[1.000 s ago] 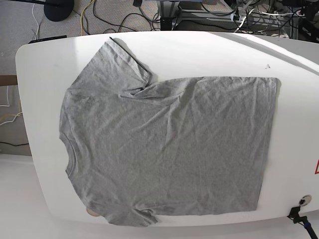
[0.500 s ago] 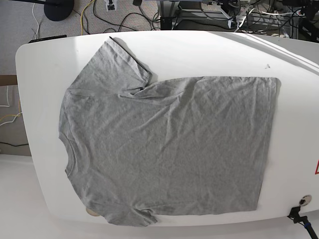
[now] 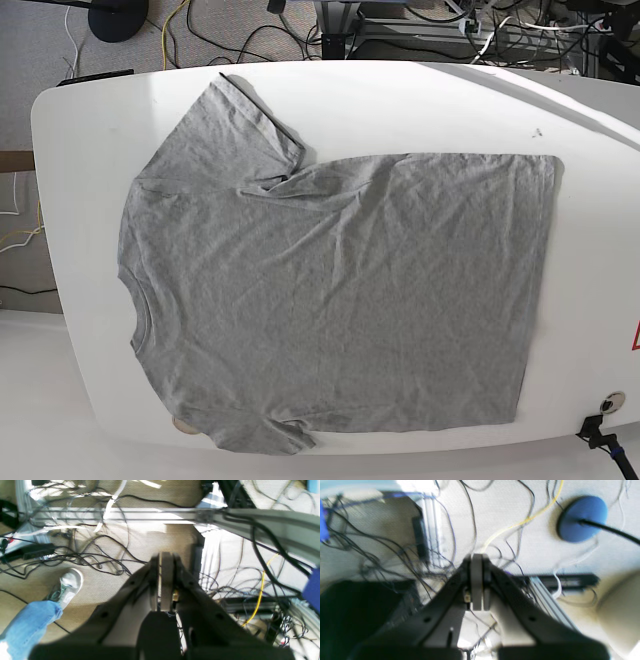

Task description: Fold the T-shirt properly

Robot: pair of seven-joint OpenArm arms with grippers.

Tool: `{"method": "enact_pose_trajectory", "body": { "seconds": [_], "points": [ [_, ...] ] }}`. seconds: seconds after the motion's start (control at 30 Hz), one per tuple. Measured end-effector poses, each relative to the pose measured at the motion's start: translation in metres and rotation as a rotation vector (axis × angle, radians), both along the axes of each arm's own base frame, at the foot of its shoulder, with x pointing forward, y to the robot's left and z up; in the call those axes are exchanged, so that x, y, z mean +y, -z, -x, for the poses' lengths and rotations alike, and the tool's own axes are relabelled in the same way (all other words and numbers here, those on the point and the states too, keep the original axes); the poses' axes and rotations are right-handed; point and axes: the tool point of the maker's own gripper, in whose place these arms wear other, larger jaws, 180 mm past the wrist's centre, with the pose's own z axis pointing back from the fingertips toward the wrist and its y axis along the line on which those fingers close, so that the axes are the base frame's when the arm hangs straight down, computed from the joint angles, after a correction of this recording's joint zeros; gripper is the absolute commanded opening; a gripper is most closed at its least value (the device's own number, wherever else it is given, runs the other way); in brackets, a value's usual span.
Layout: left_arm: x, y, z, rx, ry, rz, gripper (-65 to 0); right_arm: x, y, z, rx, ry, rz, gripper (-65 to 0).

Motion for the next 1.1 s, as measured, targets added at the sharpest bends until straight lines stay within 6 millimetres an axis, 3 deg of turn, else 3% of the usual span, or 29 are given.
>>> {"method": "enact_pose_trajectory", "body": {
  "seconds": [0.13,0.3,0.5,0.67,0.8,0.97,1.1],
  "points": [
    [0.002,-0.010,0.005,-0.017,0.011,-0.010,-64.7,0.003,-0.003,0.027,0.059,0.002,-0.009,-65.0],
    [-0.003,-0.025,-0.008,-0.088,0.028,0.004,-64.7,0.002,-0.018,-0.005,-0.068,-0.020,-0.009,-65.0],
    [-0.001,-0.049,0.006,-0.105,0.051,0.001,-64.7,0.006,-0.041,0.018,-0.065,-0.032,-0.017,-65.0],
    [0.022,-0.069,0.001,-0.158,0.028,-0.052,-64.7,-0.011,-0.061,0.006,-0.135,-0.004,0.022,-65.0],
    [0.016,-0.083,0.013,-0.156,0.045,-0.040,-64.7,-0.011,-0.080,0.012,-0.151,-0.016,0.021,-65.0],
    [0.010,-0.108,-0.002,-0.229,0.071,-0.032,-64.7,-0.001,-0.107,0.006,-0.206,-0.032,-0.003,-65.0],
    [0.002,-0.130,0.001,-0.253,0.089,-0.018,-64.7,0.004,-0.134,-0.002,-0.256,-0.046,-0.010,-65.0]
  ]
}}
